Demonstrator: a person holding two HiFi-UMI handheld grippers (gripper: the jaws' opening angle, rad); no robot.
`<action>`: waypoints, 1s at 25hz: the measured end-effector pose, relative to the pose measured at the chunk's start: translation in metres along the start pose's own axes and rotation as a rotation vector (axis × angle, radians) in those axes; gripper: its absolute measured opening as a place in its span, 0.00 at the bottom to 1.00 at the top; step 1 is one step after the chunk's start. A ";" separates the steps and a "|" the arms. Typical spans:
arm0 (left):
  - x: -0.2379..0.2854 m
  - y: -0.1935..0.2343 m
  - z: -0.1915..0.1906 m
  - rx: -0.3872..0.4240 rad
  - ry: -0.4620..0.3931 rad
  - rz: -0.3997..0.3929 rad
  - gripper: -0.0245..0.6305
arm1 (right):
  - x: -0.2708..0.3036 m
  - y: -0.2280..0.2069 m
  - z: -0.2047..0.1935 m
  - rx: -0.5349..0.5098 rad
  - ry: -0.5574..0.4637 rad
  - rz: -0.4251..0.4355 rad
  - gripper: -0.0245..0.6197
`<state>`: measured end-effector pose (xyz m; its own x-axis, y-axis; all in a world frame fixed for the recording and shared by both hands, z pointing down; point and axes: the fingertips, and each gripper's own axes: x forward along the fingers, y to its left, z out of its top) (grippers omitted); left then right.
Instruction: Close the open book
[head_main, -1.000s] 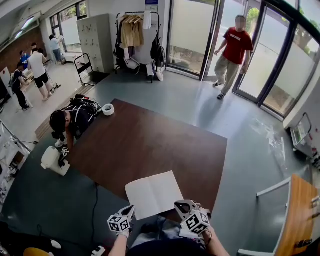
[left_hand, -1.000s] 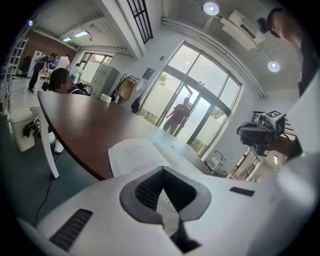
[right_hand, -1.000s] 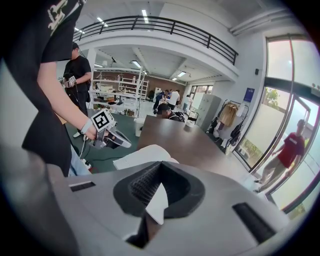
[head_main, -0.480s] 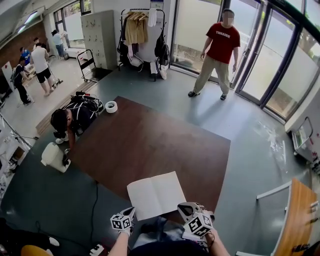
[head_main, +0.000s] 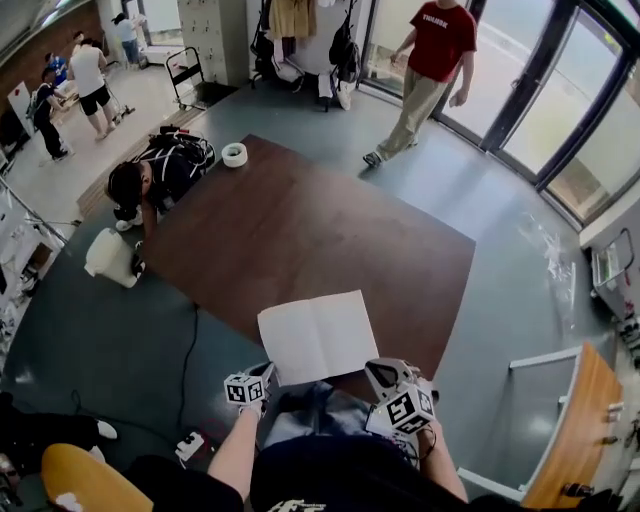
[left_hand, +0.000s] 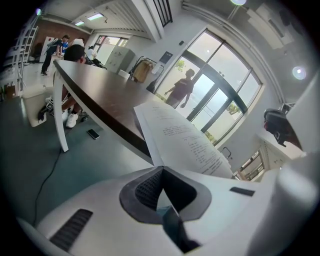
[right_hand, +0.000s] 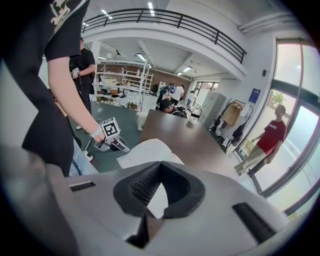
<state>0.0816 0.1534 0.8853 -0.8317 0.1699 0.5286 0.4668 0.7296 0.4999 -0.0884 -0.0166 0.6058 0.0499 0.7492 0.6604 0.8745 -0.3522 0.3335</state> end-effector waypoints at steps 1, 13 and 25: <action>0.000 0.011 0.000 0.020 -0.013 0.014 0.04 | 0.002 0.002 0.002 -0.007 -0.004 -0.003 0.02; -0.018 -0.043 0.017 -0.105 0.102 0.001 0.04 | -0.020 -0.019 0.017 0.023 0.009 0.041 0.02; -0.021 -0.042 0.005 -0.141 0.126 -0.009 0.04 | -0.024 -0.026 0.010 0.036 0.032 0.021 0.02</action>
<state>0.0777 0.1223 0.8502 -0.7959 0.0731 0.6011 0.5046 0.6288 0.5917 -0.1079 -0.0203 0.5743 0.0530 0.7235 0.6883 0.8901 -0.3467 0.2958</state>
